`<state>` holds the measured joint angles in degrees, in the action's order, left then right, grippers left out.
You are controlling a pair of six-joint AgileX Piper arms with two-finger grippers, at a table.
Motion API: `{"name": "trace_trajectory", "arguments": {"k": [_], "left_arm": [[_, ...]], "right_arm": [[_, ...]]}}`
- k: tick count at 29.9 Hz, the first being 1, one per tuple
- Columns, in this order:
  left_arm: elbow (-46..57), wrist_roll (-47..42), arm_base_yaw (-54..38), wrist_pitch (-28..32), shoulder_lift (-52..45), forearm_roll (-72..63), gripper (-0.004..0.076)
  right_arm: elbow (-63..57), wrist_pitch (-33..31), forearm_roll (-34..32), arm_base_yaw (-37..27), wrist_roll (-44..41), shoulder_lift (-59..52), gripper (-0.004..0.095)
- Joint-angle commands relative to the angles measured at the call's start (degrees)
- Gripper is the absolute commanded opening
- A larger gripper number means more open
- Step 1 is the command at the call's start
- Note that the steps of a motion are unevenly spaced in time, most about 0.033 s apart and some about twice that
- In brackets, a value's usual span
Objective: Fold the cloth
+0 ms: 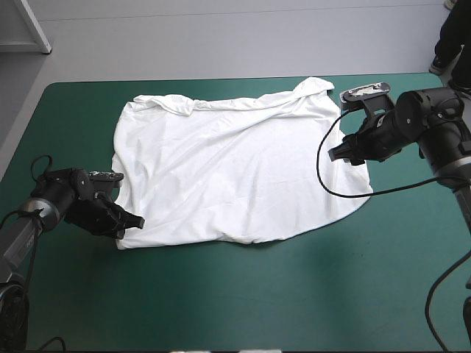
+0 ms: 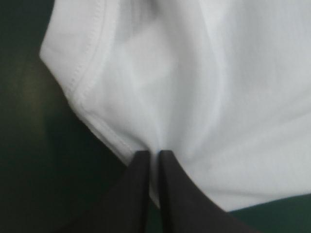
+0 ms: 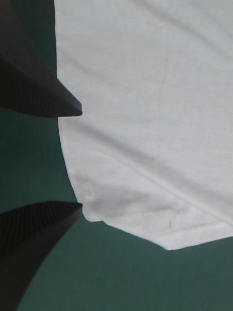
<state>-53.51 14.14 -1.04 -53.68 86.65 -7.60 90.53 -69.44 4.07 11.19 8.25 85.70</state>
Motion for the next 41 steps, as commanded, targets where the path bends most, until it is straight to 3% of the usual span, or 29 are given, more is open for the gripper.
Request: {"name": "trace_trajectory", "arguments": {"k": [1,5,11,18,22,25,27,31,32,35,41], "left_arm": [[-2.54,-0.08,0.28,-2.48,-2.12,3.15,0.0019],[-5.05,-4.70,0.17,-6.60,-4.36,13.77,0.0019],[-5.34,-13.08,-0.30,-4.07,-8.74,26.09,0.0020],[-6.07,-7.04,-1.34,-4.34,-8.86,11.46,0.0019],[-8.95,-0.56,-1.08,-1.60,-8.96,-5.25,0.0024],[-11.81,6.76,-0.15,-1.24,-8.96,-16.31,0.0116],[-13.62,8.09,1.11,-2.93,-8.96,-18.53,0.0269],[-15.15,7.29,3.86,-7.86,-8.96,-15.85,0.0652],[-15.15,4.66,4.34,-8.42,-8.96,-12.87,0.0708],[-15.15,-5.12,4.79,-9.63,-8.96,-2.40,0.0717],[-14.79,-9.03,4.79,-9.04,-8.65,5.76,0.0705]], "right_arm": [[1.31,1.88,-0.97,-0.22,0.12,-3.76,0.0495],[1.31,1.88,-0.85,-0.22,-0.34,-4.88,0.0495],[1.17,1.88,-0.47,-0.22,-0.48,-5.21,0.0495],[1.17,1.88,0.13,-0.22,-0.48,-5.21,0.0495],[1.17,1.88,0.22,-0.22,-0.33,-5.21,0.0495],[1.17,1.88,0.35,-0.22,0.19,-5.21,0.0495],[1.17,1.88,0.73,-0.22,1.24,-5.21,0.0494],[1.17,1.88,3.10,-0.22,2.58,-5.85,0.0449],[1.17,1.88,3.59,-0.22,2.75,-6.11,0.0430],[1.17,1.88,4.70,-0.22,3.47,-6.58,0.0369],[1.17,1.88,5.50,-0.22,3.85,-6.71,0.0348]]}}
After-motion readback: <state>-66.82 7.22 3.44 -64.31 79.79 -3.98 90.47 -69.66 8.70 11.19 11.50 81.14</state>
